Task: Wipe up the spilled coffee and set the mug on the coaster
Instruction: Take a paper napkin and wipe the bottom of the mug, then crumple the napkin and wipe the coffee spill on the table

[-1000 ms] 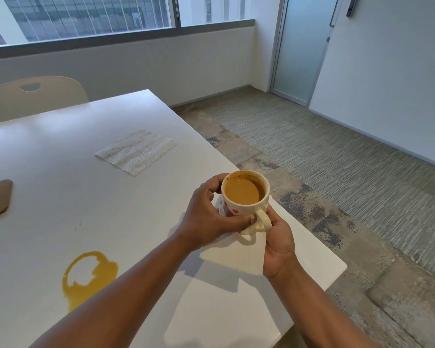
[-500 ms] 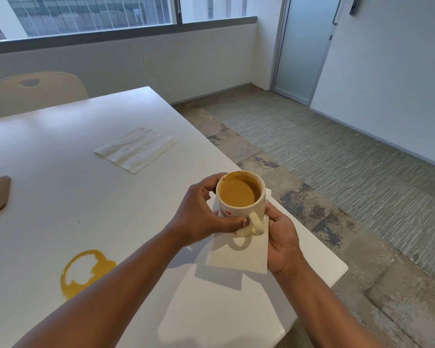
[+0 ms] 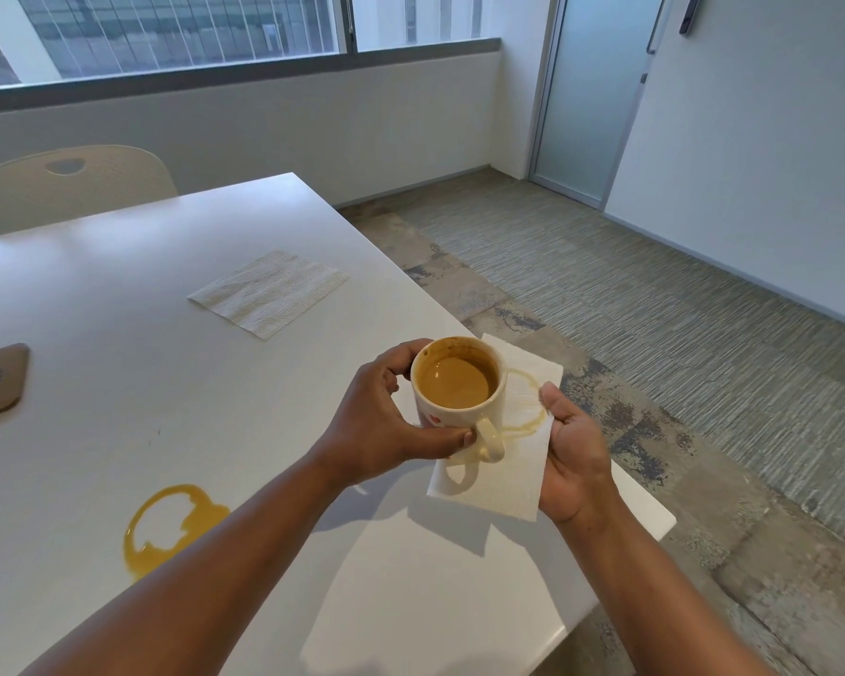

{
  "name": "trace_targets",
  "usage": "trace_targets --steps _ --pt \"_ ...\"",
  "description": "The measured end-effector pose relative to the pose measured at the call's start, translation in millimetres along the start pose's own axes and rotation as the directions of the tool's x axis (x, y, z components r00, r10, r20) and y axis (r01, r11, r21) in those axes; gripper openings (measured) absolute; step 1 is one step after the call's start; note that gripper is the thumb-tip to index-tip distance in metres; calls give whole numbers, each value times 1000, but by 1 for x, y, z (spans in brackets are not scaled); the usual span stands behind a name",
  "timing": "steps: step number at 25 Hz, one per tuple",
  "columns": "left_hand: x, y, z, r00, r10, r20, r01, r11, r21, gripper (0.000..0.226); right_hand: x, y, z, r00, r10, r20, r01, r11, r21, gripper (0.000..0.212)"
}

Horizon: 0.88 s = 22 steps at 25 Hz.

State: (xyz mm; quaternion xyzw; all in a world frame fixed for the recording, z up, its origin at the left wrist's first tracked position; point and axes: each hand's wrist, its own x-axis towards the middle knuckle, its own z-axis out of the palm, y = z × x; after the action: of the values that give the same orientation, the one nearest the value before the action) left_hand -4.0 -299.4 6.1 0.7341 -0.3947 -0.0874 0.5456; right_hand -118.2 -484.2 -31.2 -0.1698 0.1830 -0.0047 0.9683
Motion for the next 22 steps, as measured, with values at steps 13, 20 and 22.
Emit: trace_targets --steps 13,20,22 --pt "-8 -17 -21 987 -61 -149 65 998 21 76 9 -26 -10 828 -536 -162 358 729 -583 29" --pt "-14 -25 -28 984 -68 -166 71 997 14 70 3 -41 -20 887 -461 -24 356 716 -600 39" --pt "-15 -27 -31 982 -64 -179 66 998 3 72 0 -45 -18 894 -448 20 378 729 -570 30"
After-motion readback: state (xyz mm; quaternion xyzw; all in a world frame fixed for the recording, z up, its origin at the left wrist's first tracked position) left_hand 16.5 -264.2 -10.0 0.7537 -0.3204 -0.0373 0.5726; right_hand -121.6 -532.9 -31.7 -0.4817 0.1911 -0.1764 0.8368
